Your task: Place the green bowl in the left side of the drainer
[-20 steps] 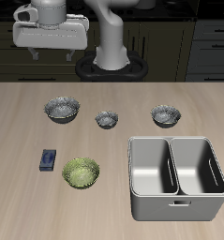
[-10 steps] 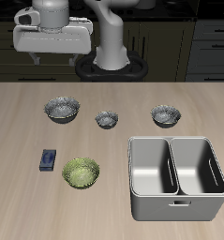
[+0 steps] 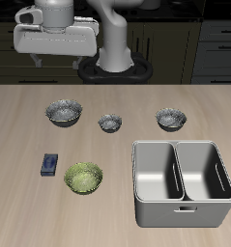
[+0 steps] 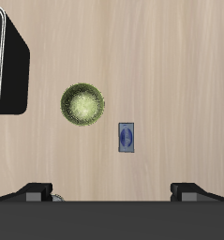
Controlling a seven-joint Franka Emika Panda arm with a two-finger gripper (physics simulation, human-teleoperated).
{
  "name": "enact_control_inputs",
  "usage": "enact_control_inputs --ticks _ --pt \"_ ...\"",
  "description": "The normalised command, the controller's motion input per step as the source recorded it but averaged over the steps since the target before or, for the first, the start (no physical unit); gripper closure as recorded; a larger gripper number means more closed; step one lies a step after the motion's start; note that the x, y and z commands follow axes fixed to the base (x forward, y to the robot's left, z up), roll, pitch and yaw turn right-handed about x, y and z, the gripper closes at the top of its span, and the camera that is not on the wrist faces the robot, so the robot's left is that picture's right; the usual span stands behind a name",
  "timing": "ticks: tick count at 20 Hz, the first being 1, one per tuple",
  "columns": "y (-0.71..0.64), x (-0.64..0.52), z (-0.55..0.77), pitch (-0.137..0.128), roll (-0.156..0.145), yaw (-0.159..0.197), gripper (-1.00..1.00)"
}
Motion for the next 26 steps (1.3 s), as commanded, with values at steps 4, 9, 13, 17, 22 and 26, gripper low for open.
enact_control_inputs --ticks 4,9,13,17,22,26 --pt "-0.07 0.12 0.11 -0.022 -0.010 -0.027 -1.00" --pt "-0.15 0.21 0.13 -0.026 -0.020 -0.028 -1.00" --pt "-0.03 0.12 -0.01 -0.007 0.014 -0.025 -1.00" --pt "-0.01 0.08 -0.05 -0.006 0.013 -0.019 -1.00" --pt "0.02 0.11 -0.14 0.007 0.000 -0.012 -1.00" --pt "-0.06 0.14 -0.24 0.021 -0.007 -0.015 -1.00"
